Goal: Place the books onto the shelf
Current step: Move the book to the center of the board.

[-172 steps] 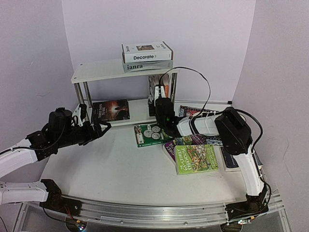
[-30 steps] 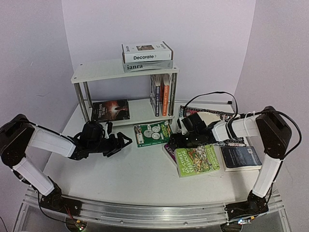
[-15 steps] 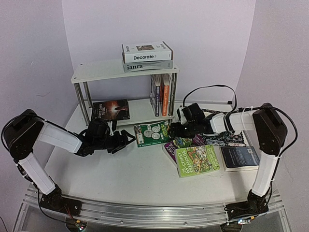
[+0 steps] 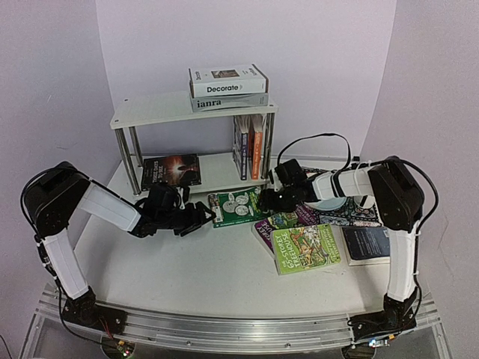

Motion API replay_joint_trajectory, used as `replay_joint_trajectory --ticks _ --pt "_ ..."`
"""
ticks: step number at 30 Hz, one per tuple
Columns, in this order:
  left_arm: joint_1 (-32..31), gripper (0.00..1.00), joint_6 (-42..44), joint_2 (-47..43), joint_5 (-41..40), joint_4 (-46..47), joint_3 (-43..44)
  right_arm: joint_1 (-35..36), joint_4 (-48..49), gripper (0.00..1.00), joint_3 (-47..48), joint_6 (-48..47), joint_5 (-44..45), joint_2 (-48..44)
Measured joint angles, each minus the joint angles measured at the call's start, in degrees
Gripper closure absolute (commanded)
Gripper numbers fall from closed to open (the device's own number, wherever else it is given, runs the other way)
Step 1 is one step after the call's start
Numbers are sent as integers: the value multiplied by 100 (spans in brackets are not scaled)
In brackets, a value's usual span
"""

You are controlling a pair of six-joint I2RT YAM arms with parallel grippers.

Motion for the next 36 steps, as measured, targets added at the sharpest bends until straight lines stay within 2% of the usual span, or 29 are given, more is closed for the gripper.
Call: replay_joint_trajectory --ticks 3,6,17,28,36 --pt "0 8 31 159 27 24 117 0 -75 27 154 -7 5 90" --pt "0 6 58 309 81 67 225 -2 -134 26 330 -20 1 262" --pt "0 7 159 600 177 104 502 -52 -241 31 808 6 -481 695" --pt "4 9 163 600 187 110 497 -31 -286 35 890 166 -1072 751" --pt "44 9 209 89 207 112 -140 319 -251 34 606 238 -1055 574"
